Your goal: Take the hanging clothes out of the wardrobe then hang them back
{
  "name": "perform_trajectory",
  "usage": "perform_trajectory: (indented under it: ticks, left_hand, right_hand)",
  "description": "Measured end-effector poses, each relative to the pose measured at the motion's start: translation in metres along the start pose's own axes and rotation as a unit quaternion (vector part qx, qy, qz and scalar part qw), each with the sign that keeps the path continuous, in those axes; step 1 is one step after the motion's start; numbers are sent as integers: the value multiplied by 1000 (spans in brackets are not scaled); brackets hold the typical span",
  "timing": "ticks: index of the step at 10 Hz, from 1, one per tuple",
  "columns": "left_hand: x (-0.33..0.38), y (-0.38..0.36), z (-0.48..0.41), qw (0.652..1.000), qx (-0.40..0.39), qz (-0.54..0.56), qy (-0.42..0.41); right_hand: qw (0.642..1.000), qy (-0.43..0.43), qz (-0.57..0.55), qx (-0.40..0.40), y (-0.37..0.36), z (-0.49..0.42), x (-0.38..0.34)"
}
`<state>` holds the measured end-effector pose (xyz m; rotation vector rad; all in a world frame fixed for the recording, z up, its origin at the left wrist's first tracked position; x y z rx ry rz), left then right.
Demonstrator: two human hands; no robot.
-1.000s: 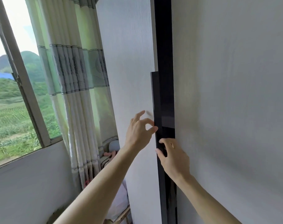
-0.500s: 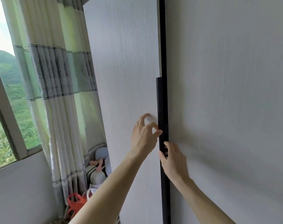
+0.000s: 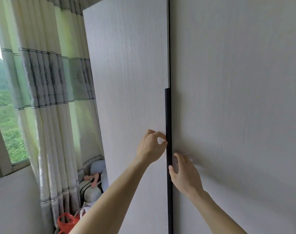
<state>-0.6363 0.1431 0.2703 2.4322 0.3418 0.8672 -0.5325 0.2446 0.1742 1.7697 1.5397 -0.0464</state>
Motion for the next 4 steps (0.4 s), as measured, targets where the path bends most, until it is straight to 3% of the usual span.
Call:
perform_trajectory:
  ticks: [1, 3, 4]
  left_hand:
    - [0, -2, -4, 1000, -13, 12, -8]
    - [3, -6, -9, 1000, -22, 19, -6]
    - [9, 4, -13, 999, 27, 18, 1]
  right_hand:
    - [996, 63, 46, 49, 16, -8, -7]
    - [950, 192, 183, 165, 56, -28, -21]
    - [933, 223, 194, 204, 76, -44, -24]
Point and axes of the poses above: each hand's wrist, its own z-axis away from the middle knuckle, its own y-axis out of the back of the hand, x = y × z, the point moved 10 cm from there along -z, towards the middle knuckle, and after that the axes turned 14 degrees about x, right-handed, at the moved point
